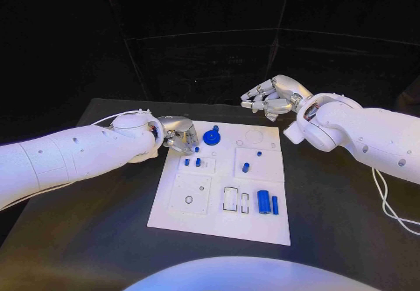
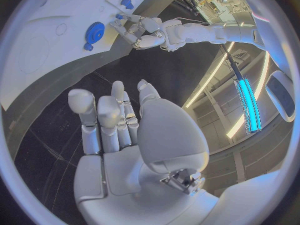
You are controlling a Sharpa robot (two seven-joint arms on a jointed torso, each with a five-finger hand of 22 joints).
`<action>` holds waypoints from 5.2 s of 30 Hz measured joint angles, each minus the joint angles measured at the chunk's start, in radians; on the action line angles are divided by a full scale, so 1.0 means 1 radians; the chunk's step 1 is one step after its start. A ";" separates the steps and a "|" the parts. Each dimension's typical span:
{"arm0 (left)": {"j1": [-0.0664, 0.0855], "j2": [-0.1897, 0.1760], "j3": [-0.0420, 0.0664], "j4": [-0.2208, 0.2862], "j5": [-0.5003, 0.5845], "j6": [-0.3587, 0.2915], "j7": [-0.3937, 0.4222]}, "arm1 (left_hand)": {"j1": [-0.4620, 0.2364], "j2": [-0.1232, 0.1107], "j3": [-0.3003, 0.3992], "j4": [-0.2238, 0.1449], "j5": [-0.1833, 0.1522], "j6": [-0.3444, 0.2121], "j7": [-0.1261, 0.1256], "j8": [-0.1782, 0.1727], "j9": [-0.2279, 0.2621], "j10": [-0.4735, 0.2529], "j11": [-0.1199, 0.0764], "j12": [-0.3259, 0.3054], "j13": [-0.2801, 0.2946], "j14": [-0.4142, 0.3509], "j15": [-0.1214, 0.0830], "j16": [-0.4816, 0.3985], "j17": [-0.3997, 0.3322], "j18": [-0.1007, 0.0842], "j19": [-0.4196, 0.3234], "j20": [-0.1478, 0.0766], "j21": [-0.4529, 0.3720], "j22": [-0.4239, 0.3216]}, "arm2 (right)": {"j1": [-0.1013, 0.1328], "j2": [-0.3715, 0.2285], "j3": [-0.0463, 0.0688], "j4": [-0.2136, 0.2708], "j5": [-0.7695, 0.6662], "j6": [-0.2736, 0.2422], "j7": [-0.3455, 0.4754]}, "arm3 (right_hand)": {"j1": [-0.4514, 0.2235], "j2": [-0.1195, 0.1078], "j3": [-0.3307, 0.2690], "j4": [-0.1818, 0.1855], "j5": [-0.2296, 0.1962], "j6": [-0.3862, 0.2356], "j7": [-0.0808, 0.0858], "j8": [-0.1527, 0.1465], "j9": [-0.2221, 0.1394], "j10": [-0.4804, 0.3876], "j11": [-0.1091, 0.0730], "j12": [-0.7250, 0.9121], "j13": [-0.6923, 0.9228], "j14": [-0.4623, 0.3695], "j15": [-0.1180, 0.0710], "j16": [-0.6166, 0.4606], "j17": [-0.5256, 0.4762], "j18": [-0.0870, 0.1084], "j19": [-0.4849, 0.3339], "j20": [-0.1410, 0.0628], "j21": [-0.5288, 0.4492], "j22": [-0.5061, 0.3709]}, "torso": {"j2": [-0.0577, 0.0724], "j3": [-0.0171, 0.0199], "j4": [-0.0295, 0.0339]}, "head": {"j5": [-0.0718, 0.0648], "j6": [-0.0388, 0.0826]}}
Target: Assemble the parts on the task board
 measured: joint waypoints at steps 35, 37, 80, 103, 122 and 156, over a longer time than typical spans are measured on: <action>0.004 -0.171 -0.001 0.188 1.305 -0.108 0.471 | 0.005 0.004 0.005 0.028 0.001 0.034 0.020 0.011 -0.011 -0.049 0.024 0.028 0.013 -0.264 0.035 -0.399 -0.606 0.045 -0.212 0.035 -0.423 -0.352 | -0.123 -0.132 -0.033 0.205 -0.835 0.027 -0.260 | 0.113 -0.100 0.174 -0.093 -0.105 0.090 -0.007 0.004 -0.002 0.046 0.012 -0.409 -0.504 0.033 0.003 -0.085 -0.102 0.015 0.049 0.001 -0.026 -0.019 | -0.007 -0.0062 -0.0022 | -0.085 0.040; 0.004 -0.171 -0.001 0.186 1.318 -0.108 0.476 | 0.005 0.004 0.005 0.028 0.001 0.034 0.020 0.011 -0.011 -0.049 0.024 0.028 0.013 -0.264 0.035 -0.399 -0.606 0.045 -0.212 0.035 -0.423 -0.352 | -0.125 -0.123 -0.033 0.200 -0.848 0.027 -0.265 | 0.113 -0.100 0.179 -0.093 -0.106 0.090 -0.007 0.001 -0.002 0.046 0.012 -0.409 -0.510 0.033 0.003 -0.085 -0.102 0.015 0.049 0.001 -0.026 -0.019 | -0.007 -0.0058 -0.0021 | -0.085 0.040; 0.004 -0.173 -0.001 0.162 1.357 -0.107 0.480 | 0.010 0.009 0.000 0.022 0.001 0.038 0.016 0.011 -0.010 -0.049 0.024 0.032 0.012 -0.268 0.031 -0.399 -0.612 0.045 -0.212 0.035 -0.430 -0.359 | -0.145 -0.086 -0.031 0.185 -0.921 0.061 -0.295 | 0.079 -0.140 0.632 -0.226 -0.203 0.183 -0.011 -0.003 0.000 0.156 0.010 -0.436 -0.615 0.049 -0.006 -0.015 -0.026 -0.001 0.110 -0.014 0.056 0.114 | -0.006 -0.0038 -0.0028 | -0.073 0.022; 0.003 -0.172 -0.001 0.148 1.358 -0.100 0.472 | 0.010 0.009 -0.003 0.019 0.001 0.032 0.022 0.011 -0.012 -0.063 0.031 0.032 0.011 -0.272 0.035 -0.399 -0.617 0.044 -0.212 0.035 -0.436 -0.362 | -0.146 -0.182 -0.028 0.331 -0.891 -0.067 -0.284 | 0.050 -0.143 0.689 -0.266 -0.200 0.190 -0.011 -0.003 0.000 0.161 0.016 -0.444 -0.611 0.049 -0.006 0.019 0.004 -0.001 0.122 -0.012 0.087 0.161 | -0.008 -0.0068 -0.0022 | -0.064 0.024; 0.004 -0.152 -0.001 0.142 1.359 -0.098 0.470 | 0.010 0.009 -0.006 0.022 0.001 0.029 0.025 0.011 -0.012 -0.063 0.031 0.032 0.011 -0.272 0.035 -0.394 -0.617 0.044 -0.212 0.035 -0.436 -0.363 | -0.151 -0.004 -0.028 0.354 -0.791 -0.142 -0.206 | 0.044 -0.150 0.707 -0.278 -0.193 0.186 -0.007 -0.007 0.000 0.161 0.015 -0.442 -0.613 0.049 -0.006 0.025 0.010 -0.001 0.122 -0.012 0.091 0.168 | -0.006 -0.0081 -0.0004 | 0.017 0.007; 0.008 -0.120 -0.001 0.133 1.359 -0.099 0.467 | 0.010 0.009 -0.008 0.019 0.001 0.029 0.025 0.011 -0.011 -0.067 0.028 0.036 0.010 -0.275 0.039 -0.395 -0.619 0.044 -0.212 0.035 -0.436 -0.364 | -0.250 0.147 -0.039 0.252 -0.816 -0.023 -0.209 | 0.025 -0.150 0.709 -0.281 -0.186 0.177 0.002 -0.007 -0.001 0.160 0.016 -0.446 -0.613 0.049 -0.006 0.040 0.023 -0.001 0.126 -0.008 0.103 0.185 | -0.006 -0.0068 -0.0022 | 0.089 -0.031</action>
